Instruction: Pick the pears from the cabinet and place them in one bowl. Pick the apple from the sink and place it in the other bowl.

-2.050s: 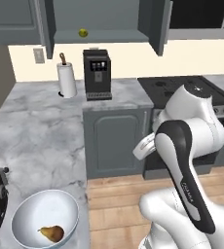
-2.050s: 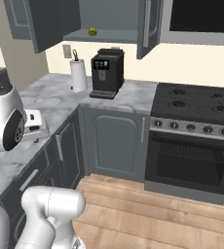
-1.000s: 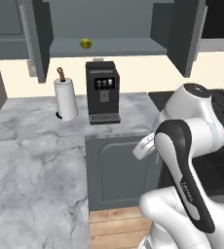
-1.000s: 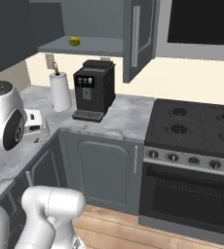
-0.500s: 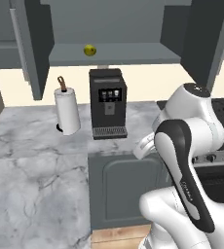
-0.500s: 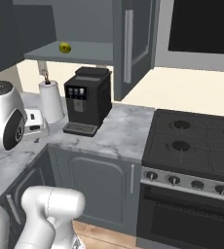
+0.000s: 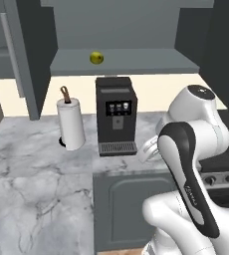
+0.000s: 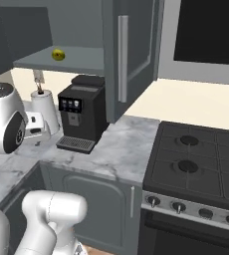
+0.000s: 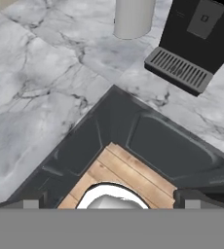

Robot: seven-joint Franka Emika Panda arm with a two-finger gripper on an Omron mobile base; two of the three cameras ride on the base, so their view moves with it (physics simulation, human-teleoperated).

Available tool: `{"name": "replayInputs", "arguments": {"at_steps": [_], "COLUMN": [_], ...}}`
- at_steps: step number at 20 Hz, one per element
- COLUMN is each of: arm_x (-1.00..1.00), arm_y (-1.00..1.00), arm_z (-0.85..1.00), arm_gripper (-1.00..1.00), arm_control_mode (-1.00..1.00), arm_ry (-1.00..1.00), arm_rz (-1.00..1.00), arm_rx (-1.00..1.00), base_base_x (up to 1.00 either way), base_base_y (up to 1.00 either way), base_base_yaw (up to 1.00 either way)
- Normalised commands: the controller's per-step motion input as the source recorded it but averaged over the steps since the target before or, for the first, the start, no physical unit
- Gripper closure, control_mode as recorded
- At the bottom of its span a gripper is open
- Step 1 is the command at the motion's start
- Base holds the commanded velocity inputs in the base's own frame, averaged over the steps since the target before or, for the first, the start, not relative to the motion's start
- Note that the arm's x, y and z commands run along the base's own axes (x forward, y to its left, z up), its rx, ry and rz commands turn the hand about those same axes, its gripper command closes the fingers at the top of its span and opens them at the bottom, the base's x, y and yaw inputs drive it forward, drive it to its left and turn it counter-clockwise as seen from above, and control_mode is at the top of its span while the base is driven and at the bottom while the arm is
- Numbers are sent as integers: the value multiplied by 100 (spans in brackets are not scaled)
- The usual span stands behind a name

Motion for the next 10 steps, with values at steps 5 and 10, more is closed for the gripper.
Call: {"name": "replayInputs", "arguments": {"at_steps": [5,10], "arm_x": [0,0], "arm_y": [0,0], "arm_z": [0,0], "arm_gripper": [-100,-100], "arm_control_mode": [100,100], "arm_ry": [0,0], "arm_rz": [0,0], "arm_rx": [0,0], "base_base_x": [49,40], "base_base_y": [0,0], "base_base_yaw": [6,4]}}
